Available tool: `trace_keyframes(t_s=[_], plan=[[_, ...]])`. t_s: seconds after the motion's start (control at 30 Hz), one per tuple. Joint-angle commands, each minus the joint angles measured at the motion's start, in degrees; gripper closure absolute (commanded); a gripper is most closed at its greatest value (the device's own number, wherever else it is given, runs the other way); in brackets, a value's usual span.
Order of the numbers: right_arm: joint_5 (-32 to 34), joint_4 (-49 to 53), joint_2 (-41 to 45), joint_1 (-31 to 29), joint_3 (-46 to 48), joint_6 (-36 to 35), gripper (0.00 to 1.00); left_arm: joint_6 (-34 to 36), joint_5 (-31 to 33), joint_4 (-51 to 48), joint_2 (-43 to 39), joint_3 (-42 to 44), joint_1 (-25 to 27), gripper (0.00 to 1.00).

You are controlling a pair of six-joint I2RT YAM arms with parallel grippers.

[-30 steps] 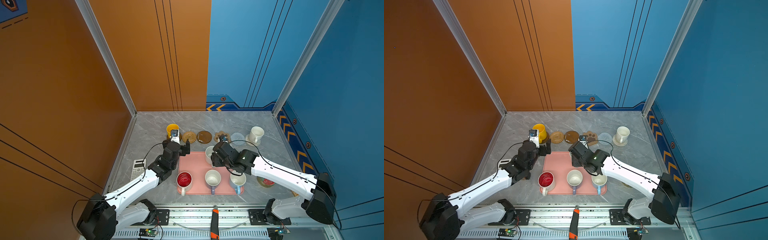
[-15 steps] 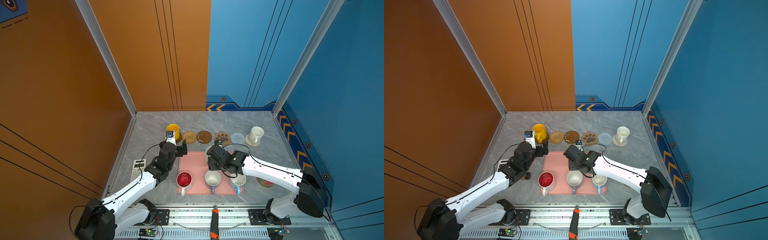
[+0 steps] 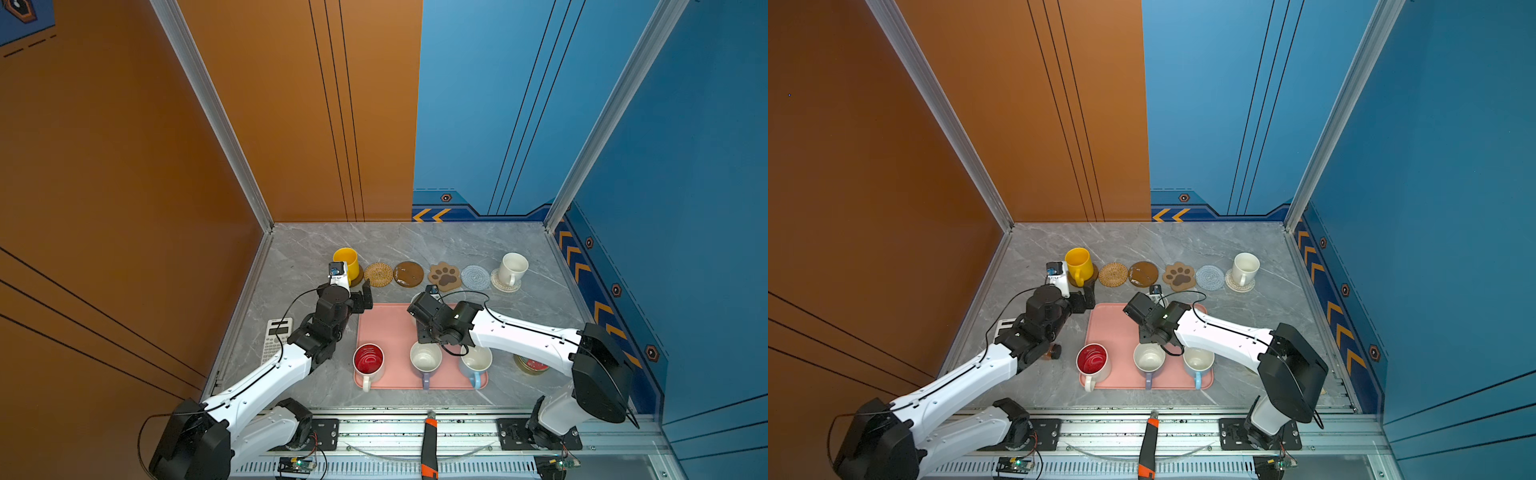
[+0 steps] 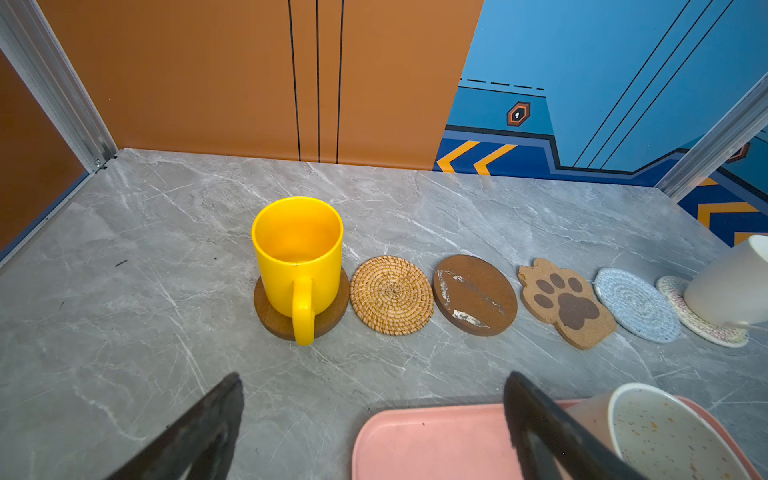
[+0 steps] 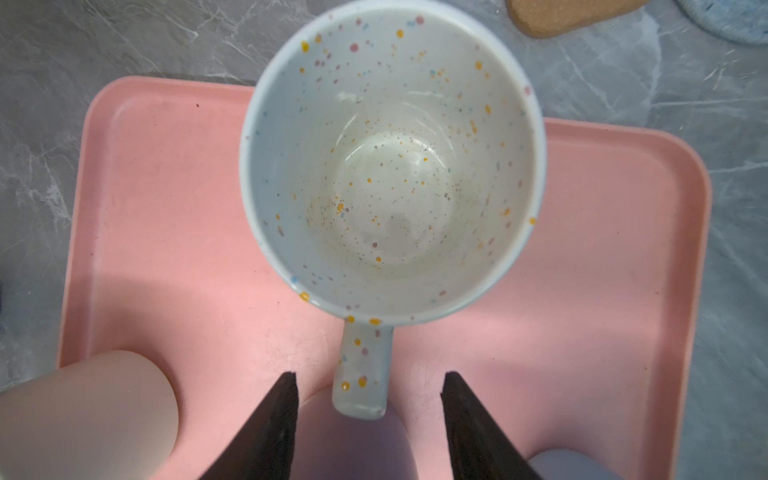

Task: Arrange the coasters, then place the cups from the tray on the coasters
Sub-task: 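Move the right gripper over the speckled white mug on the tray, then lower the open right gripper into the speckled mug's opening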

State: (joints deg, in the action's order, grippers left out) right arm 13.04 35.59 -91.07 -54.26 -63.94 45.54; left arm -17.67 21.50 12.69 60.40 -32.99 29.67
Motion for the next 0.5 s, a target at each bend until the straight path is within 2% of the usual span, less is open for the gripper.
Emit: trace_keyframes(t_s=[0.0, 0.47], plan=[[0.3, 1.8, -1.2, 0.5, -1.6, 1.2, 0.47, -0.8, -1.2, 1.1, -0.3, 0.8, -0.7, 0.02], [-0.2, 1.6, -5.4, 2.2, -3.4, 0.8, 0.53, -1.3, -1.9, 1.8, 0.5, 0.9, -1.6, 0.02]])
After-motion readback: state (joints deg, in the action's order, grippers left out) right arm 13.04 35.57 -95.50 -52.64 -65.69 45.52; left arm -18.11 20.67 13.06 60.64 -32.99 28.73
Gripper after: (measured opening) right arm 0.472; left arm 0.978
